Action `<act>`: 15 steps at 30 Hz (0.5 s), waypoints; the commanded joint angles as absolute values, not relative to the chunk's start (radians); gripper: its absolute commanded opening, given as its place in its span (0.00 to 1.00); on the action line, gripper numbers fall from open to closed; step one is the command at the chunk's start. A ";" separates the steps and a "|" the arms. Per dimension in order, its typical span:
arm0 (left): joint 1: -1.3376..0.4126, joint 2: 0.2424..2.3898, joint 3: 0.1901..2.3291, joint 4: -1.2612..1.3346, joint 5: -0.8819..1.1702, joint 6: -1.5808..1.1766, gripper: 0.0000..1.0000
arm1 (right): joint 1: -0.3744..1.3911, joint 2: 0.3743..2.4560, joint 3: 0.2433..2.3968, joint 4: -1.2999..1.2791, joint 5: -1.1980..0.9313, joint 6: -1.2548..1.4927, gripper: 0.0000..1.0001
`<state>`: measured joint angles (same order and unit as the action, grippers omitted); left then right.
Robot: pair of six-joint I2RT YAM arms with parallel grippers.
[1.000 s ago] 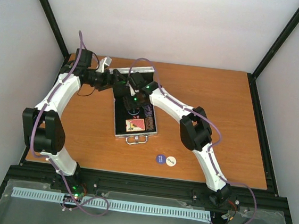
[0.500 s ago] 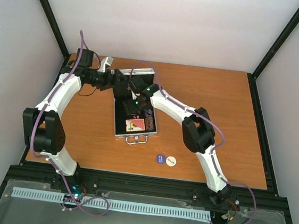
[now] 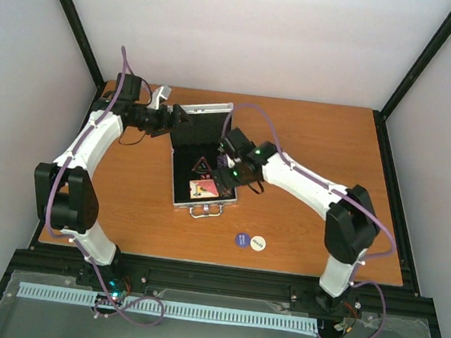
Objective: Pack up texas hold em set
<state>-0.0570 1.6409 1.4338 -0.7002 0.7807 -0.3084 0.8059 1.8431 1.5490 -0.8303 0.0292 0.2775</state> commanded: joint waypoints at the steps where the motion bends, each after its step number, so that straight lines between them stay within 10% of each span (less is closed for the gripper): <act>1: -0.058 1.631 1.482 -0.694 0.776 -0.286 1.00 | 0.816 1.738 1.347 -0.866 0.006 0.265 0.99; 15: -0.059 1.629 1.475 -0.701 0.762 -0.278 1.00 | 0.917 1.675 1.052 -0.790 -0.092 0.254 0.91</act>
